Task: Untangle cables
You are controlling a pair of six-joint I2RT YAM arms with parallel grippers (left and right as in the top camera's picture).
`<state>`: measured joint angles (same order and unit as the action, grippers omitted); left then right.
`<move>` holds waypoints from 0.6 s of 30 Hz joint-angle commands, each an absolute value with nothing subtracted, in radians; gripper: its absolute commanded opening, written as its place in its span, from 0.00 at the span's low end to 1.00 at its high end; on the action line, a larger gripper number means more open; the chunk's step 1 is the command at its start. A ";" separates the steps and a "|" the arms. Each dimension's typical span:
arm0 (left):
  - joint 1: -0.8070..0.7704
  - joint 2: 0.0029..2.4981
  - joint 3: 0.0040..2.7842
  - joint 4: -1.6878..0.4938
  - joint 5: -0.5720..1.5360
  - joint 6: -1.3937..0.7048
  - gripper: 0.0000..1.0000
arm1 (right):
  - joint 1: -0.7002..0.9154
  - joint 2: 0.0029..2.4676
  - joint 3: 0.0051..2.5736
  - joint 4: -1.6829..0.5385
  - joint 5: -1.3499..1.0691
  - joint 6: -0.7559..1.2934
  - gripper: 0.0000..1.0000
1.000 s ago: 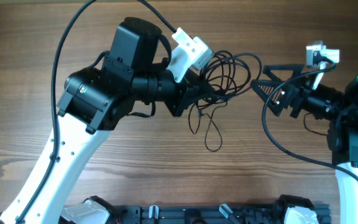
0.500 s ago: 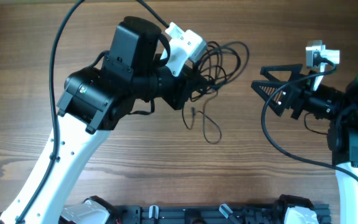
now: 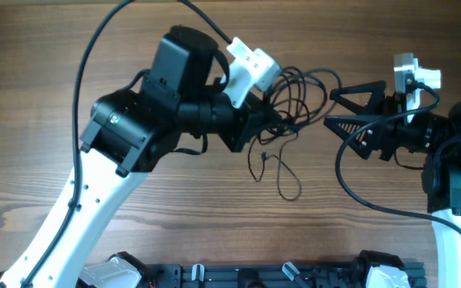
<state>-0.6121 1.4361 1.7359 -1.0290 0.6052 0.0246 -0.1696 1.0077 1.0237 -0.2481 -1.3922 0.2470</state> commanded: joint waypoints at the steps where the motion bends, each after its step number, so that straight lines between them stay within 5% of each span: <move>1: -0.627 1.446 1.748 -1.021 0.636 0.048 0.04 | -0.174 0.998 1.039 -0.244 -1.428 0.210 0.74; 12: -0.624 1.448 1.748 -0.976 0.312 -0.201 0.04 | -0.174 0.998 1.039 -0.249 -1.427 0.221 0.71; 18: -0.624 1.448 1.748 -0.965 0.320 -0.207 0.04 | -0.174 0.998 1.039 -0.247 -1.427 0.236 0.72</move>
